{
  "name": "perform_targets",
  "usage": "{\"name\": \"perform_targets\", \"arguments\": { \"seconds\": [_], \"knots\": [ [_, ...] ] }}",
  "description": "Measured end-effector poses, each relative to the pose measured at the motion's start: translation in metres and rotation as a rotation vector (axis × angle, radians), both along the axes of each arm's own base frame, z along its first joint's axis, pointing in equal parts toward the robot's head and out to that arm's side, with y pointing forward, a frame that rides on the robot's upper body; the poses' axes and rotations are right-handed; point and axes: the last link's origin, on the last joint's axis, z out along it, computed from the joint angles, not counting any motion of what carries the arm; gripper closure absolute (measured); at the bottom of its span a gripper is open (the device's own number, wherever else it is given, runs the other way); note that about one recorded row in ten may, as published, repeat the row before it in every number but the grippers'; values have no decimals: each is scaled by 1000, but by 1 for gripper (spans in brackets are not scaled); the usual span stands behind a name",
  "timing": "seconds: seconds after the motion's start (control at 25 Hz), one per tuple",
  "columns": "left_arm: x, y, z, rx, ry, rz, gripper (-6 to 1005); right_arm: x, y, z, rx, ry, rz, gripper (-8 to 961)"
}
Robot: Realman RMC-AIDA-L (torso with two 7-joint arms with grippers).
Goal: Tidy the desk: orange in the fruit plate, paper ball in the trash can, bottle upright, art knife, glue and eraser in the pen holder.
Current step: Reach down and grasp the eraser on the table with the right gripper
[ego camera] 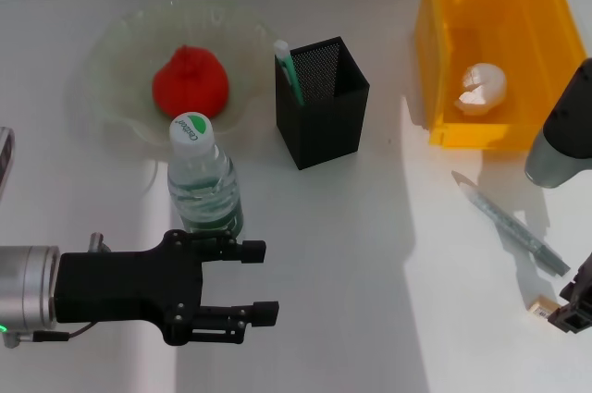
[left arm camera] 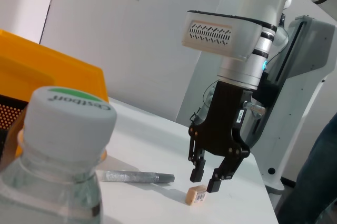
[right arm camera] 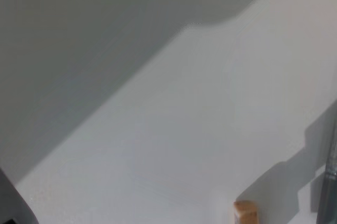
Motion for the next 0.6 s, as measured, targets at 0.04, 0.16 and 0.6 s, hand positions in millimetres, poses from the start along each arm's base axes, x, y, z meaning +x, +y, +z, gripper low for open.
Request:
{"name": "perform_targets", "arguments": {
  "seconds": [0.04, 0.16, 0.6],
  "knots": [
    [0, 0, 0, -1, -1, -1, 231, 0, 0, -1, 1, -2, 2, 623],
    [0, 0, 0, -2, -2, -2, 230, 0, 3, -4, 3, -6, 13, 631],
    [1, 0, 0, -3, -3, -4, 231, 2, 7, -15, -10, -14, 26, 649]
  ]
}}
